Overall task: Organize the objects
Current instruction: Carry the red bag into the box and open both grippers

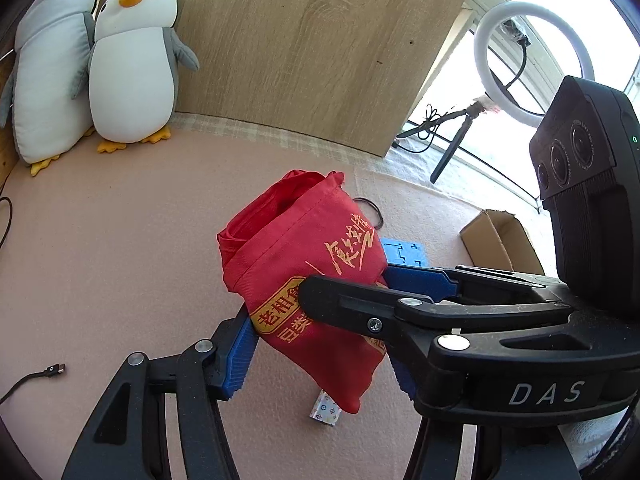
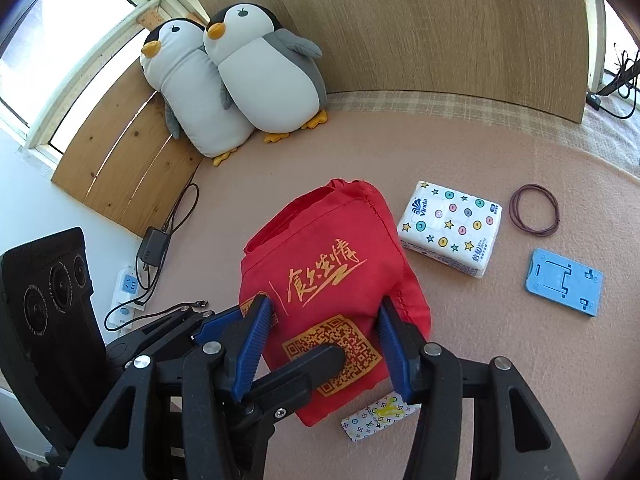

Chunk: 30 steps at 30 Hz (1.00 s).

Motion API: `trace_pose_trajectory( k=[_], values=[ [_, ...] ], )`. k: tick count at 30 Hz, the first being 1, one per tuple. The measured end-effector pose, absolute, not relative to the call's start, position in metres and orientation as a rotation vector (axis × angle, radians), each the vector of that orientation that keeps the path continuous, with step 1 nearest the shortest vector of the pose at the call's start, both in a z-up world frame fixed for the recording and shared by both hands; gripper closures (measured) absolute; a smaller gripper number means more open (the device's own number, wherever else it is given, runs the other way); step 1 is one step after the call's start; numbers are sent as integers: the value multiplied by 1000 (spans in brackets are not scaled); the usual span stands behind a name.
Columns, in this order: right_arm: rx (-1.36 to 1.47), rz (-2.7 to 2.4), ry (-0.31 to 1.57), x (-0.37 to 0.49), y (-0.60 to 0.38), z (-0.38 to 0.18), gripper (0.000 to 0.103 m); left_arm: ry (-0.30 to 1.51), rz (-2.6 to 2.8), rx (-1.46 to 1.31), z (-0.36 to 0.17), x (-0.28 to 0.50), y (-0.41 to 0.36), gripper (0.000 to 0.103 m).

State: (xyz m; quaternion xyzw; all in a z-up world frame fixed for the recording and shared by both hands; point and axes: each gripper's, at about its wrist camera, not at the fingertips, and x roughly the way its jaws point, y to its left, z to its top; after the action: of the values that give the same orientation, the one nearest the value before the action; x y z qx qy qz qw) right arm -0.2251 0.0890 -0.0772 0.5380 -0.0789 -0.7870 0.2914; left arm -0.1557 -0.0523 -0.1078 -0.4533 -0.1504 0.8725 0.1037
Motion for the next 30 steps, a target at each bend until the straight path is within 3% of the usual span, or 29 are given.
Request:
trace_pose_trajectory(
  k=[13,30],
  values=[
    [1358,-2327,-262,-196,216,-30,54,-272,2447,-1200,-65,-169,88,41],
    [1417,-2544,-386,-163,393,-31,54,-173,2238,-1176,-77,-182,282,41]
  ],
)
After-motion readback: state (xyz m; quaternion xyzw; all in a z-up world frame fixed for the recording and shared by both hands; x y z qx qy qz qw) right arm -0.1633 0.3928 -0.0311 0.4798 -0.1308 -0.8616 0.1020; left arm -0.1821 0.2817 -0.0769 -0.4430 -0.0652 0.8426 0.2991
